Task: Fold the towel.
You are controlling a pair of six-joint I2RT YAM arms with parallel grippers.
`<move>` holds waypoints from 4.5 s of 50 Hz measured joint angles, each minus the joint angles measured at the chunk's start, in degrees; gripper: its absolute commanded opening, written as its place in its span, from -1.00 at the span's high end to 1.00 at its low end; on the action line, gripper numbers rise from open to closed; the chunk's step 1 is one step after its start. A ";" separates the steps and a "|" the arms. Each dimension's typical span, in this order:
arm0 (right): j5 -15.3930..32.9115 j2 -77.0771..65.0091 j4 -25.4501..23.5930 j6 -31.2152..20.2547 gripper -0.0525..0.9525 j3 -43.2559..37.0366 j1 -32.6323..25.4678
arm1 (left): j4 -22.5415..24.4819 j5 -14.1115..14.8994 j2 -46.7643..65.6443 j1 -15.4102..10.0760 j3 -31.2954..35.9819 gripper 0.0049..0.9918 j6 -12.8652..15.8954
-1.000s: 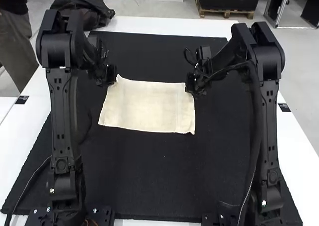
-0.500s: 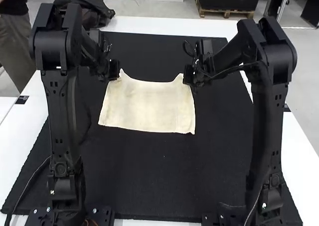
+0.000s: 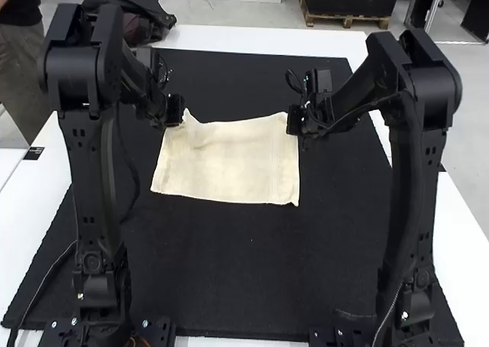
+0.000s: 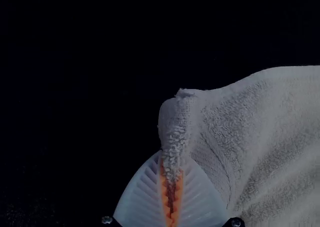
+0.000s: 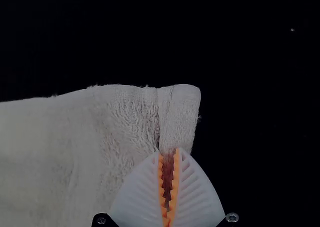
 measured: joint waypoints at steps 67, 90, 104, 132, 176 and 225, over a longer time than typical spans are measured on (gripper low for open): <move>2.12 -27.43 -0.09 -2.62 0.90 -22.82 2.91 | -3.06 0.24 -21.24 6.19 -16.59 0.95 9.57; 2.56 -29.44 -1.95 -3.19 0.90 -27.87 4.07 | -3.10 0.61 -21.49 6.16 -18.99 0.95 11.61; 2.62 -31.01 -5.22 -3.23 0.90 -28.11 4.28 | -3.15 0.61 -21.97 5.88 -20.11 0.95 12.35; 4.70 -31.32 -8.22 -2.58 0.90 -31.87 8.50 | -0.74 -0.68 -22.49 5.86 -24.39 0.95 14.05; 5.75 -27.76 0.22 -2.10 0.90 -32.98 7.08 | 8.85 -3.78 -21.44 3.96 -27.04 0.95 13.29; 5.73 -19.87 4.61 -2.14 0.90 -34.36 6.51 | 15.50 -6.73 -15.50 2.12 -31.69 0.95 12.39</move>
